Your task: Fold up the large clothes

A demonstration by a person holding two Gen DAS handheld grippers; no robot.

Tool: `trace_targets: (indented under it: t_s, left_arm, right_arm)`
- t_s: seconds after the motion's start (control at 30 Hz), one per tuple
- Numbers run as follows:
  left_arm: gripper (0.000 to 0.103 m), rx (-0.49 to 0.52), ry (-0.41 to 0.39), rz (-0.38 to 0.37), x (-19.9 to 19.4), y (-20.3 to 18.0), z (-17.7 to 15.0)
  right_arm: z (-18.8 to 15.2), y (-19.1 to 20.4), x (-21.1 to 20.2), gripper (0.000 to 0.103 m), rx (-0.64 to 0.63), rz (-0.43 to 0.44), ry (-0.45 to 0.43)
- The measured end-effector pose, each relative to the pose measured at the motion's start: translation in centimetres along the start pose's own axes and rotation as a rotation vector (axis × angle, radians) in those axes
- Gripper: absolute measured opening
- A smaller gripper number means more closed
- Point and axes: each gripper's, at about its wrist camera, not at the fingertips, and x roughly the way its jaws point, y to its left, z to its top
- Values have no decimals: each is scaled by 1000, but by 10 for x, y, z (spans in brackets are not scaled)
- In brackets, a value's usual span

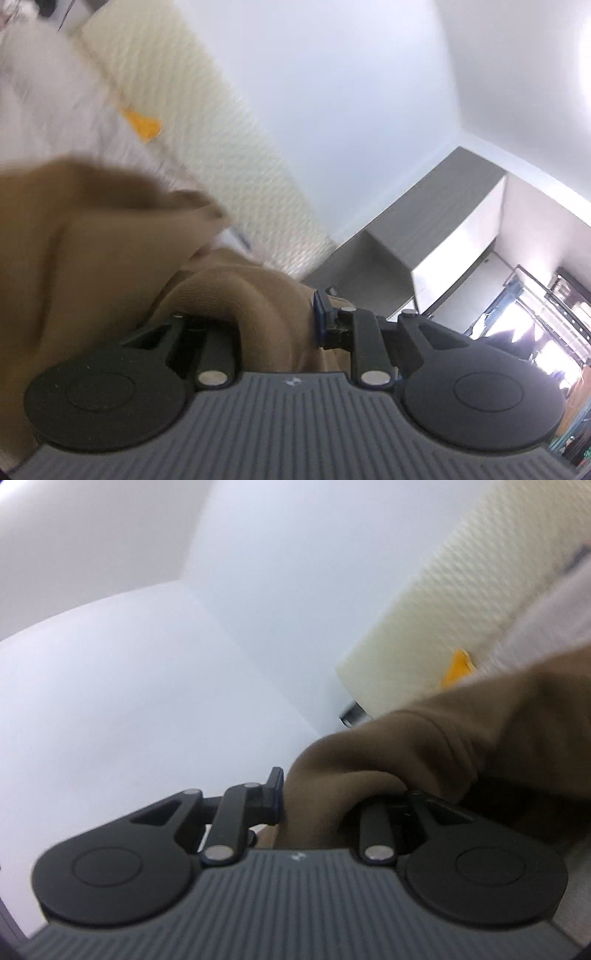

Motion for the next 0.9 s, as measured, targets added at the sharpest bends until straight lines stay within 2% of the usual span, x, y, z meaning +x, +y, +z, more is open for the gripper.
trace_targets:
  t_s: [0.13,0.23,0.3,0.47,0.63,0.9]
  left_arm:
    - [26,51,-55,-30,-28,-59,42]
    - [26,104,-100,-43,-25,-116,66]
    - [26,96,-115,-48,-31,-143,87]
    - [26,157,-141,-69,-40,-241,152]
    - [26,220,-157,-96,-54,-336,194]
    - [26,360,-206,-150,-93,-474,238]
  right_arm:
    - [34,59,7,26,-130,9,-24]
    - [64,105,9,26,-207,25,-44]
    - [82,134,10,26,-249,25,-54]
    - [128,192,3,26,-301,33,-108]
    - [164,237,-11,26,-327,51,-178]
    - [213,317,-44,26,-393,96,-297]
